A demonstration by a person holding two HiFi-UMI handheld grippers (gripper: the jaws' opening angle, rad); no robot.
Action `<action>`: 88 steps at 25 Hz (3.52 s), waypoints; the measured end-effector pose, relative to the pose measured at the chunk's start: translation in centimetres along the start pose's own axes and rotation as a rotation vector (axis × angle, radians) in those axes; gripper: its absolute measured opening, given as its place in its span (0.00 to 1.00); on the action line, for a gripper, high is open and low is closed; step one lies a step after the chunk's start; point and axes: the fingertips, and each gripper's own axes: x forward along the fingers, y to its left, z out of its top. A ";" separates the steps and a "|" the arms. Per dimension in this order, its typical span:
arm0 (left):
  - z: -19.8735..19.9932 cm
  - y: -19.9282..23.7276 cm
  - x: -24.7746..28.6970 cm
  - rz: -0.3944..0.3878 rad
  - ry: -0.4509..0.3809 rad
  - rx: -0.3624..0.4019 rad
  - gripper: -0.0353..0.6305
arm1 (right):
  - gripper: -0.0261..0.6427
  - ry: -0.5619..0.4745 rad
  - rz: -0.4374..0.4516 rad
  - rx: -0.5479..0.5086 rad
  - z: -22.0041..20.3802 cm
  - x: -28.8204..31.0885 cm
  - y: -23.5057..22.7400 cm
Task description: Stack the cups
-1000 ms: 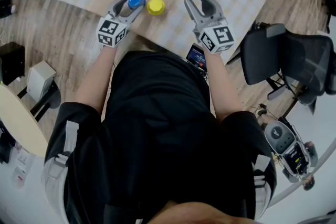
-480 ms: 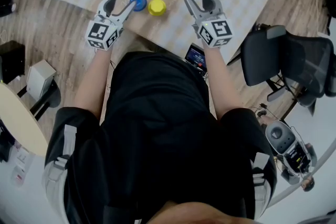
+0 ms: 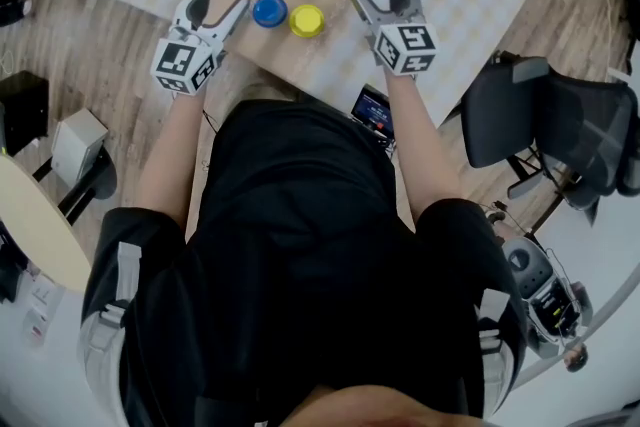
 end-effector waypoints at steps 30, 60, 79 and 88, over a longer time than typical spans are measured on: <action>-0.4 2.2 -0.3 0.024 0.005 -0.040 0.43 | 0.40 0.028 -0.046 -0.049 -0.1 2.1 -1.3; -1.0 -3.1 -6.3 0.073 -0.023 -0.033 0.43 | 0.40 0.138 0.304 -0.233 -5.8 -5.8 6.2; -1.4 -4.2 -6.7 0.050 0.000 -0.027 0.43 | 0.40 0.148 0.410 -0.241 -8.6 -5.2 7.6; -1.2 -4.2 -6.5 0.039 -0.018 -0.030 0.43 | 0.46 0.129 0.417 -0.237 -7.4 -5.5 7.8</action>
